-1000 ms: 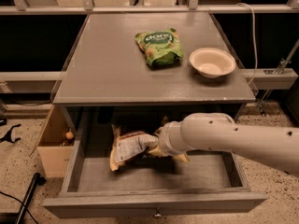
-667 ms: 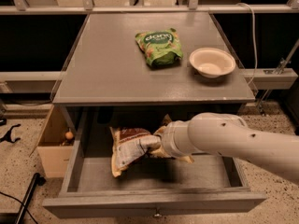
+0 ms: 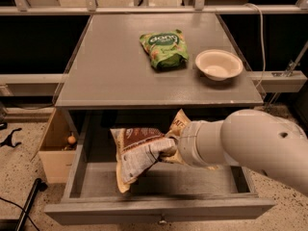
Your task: Pick brown chip bag from top drawer and place on counter
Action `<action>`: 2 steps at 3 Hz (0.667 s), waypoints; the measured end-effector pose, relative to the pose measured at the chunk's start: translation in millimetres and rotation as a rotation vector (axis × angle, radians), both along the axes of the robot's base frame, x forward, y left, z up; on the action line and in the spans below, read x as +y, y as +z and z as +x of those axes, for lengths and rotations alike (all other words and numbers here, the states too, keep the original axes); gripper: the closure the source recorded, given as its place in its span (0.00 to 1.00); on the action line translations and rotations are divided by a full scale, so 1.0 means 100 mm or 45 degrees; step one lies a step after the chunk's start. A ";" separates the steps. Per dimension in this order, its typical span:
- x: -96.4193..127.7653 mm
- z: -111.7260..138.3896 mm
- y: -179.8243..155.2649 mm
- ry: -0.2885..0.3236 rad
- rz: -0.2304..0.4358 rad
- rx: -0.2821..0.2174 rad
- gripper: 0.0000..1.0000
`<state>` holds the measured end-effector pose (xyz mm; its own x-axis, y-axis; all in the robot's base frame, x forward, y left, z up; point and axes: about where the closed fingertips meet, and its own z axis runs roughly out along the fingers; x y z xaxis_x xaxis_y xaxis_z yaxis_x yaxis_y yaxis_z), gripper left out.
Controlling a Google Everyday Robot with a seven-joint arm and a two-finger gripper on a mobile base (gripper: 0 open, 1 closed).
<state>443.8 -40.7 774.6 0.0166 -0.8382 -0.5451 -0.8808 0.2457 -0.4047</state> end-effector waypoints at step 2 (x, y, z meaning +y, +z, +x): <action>0.04 -0.02 0.26 0.017 0.008 -0.015 1.00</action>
Offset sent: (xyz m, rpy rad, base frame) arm -0.0044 0.0074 0.0613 0.0176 -0.0258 0.0271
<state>441.8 -36.6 800.2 0.0342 -0.8346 -0.5498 -0.8792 0.2365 -0.4136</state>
